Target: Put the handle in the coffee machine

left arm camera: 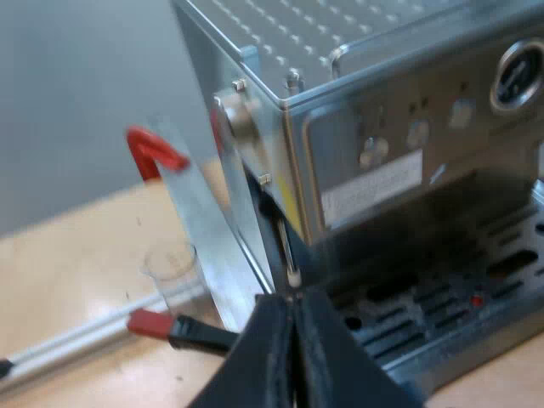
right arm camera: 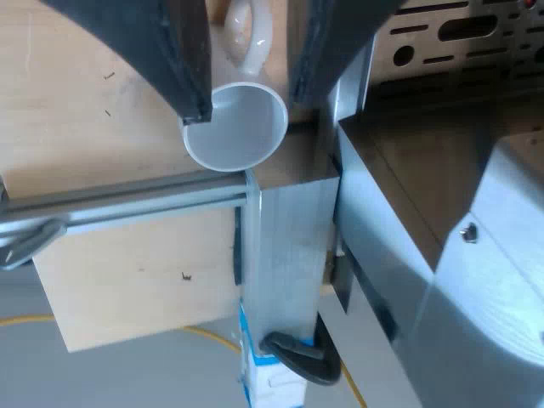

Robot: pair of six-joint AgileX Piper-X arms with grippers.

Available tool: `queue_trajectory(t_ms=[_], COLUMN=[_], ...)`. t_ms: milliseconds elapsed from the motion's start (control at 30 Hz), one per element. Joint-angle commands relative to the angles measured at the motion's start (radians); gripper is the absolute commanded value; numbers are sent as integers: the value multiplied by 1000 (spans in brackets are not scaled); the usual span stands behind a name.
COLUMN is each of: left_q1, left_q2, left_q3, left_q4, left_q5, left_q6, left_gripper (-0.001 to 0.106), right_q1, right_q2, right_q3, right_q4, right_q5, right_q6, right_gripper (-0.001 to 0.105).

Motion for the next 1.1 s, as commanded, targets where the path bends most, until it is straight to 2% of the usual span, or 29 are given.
queue_trajectory(t_ms=[33, 167, 333, 500, 567, 767, 833, 1067, 1100], left_q1=[-2, -2, -2, -2, -2, -2, -2, -2, -2], left_q2=[-50, -118, -129, -170, -192, -236, -263, -368, -415], left_q3=[-1, -1, -1, -1, -1, -1, -1, -3, -3], left_q4=[-6, 32, 140, 144, 147, 236, 275, 323, 360], left_q5=[-14, -14, -13, -13, -10, 11, 11, 11, 21], left_q6=[-11, -11, -11, -7, 1, 2, 6, 38, 44], left_gripper=[1, 1, 1, 1, 1, 1, 1, 1, 1], right_q1=[0, 23, 121, 178, 178, 181, 181, 181, 181], right_q2=[-44, -133, -224, -338, -377, -426, -426, -426, -426], right_q3=[1, 1, 1, 1, 1, -15, -12, -12, -12], right_q4=[17, 65, 143, 223, 251, 401, 418, 418, 420], right_q5=[-4, -11, -10, 95, 104, 54, 14, 4, 1], right_q6=[-13, -17, -80, -88, -88, -82, -86, -85, -82], right_gripper=[25, 25, 25, 25, 25, 25, 25, 25, 25])
